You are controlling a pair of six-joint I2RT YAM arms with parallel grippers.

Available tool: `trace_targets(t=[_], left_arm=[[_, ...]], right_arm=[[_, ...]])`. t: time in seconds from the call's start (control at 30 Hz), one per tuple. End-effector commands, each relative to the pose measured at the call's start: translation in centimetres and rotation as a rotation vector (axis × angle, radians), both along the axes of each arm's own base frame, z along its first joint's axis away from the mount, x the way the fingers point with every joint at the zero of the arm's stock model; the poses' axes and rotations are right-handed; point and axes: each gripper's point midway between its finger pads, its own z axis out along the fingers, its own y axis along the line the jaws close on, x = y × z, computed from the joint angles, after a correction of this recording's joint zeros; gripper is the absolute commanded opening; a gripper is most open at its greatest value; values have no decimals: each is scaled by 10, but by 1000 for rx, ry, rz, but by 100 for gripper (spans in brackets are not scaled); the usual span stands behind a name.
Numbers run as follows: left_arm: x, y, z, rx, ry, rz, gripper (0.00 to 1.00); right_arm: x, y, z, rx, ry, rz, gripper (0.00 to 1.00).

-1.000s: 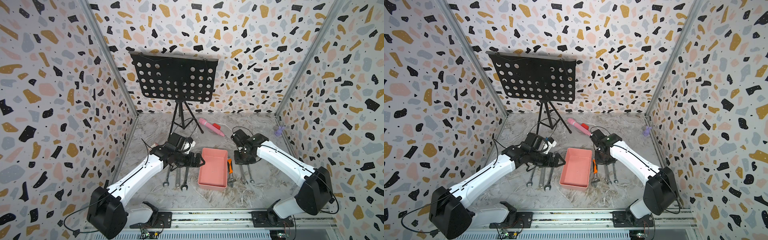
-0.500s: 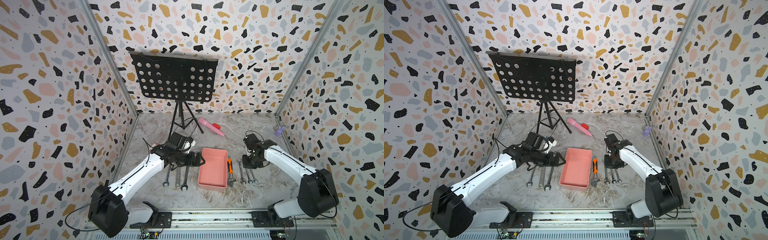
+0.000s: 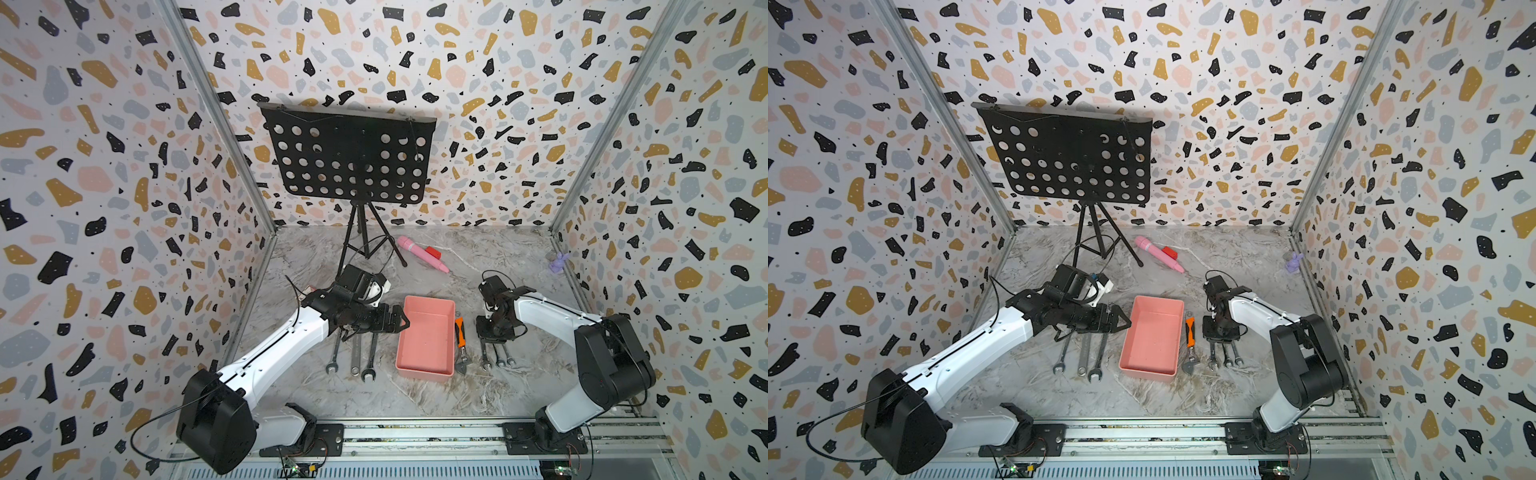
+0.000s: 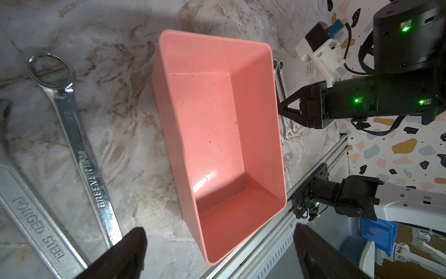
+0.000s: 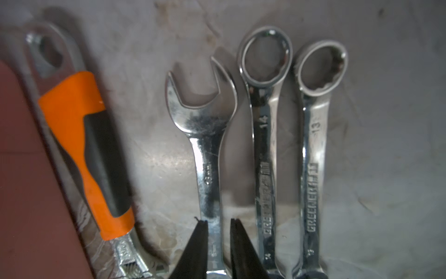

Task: Take out the wrench from the storage box
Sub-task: Place the wrench at the center of the board, then reset both arms

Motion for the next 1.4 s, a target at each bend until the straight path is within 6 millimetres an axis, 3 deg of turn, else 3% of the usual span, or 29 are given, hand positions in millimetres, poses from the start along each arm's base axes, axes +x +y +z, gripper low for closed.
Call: trace_targets(t=[0.0,0.2,0.47,0.63,0.73,0.87,0.97,1.07,1.23,1.37], left_arm=[[0,-1,-4,12,-10,-20,99],[2,-2,-5,15,-6,-24,99],[4,2,-7,27,-3,-19,99],[8,12,-5,43,-13,-8,99],[11,24,-5,64,-17,4,99],[19,59,-2,145,-67,41,100],[28,99,-8,260,-116,94,100],[43,144,-19,348,-146,207,100],[77,219,-31,470,-307,491,100],[110,245,-20,513,-442,604,100]], right_arm=[[8,3,2,17,-35,-12,24],[8,9,-11,47,-13,-28,24],[19,22,-12,90,-16,-39,18],[30,27,2,74,-54,8,18],[36,22,20,57,-92,24,23],[46,12,62,59,-195,51,32],[58,-4,91,61,-300,48,40],[75,-27,107,46,-404,25,49],[105,-77,112,-32,-623,-44,73],[127,-123,110,-90,-829,-181,83]])
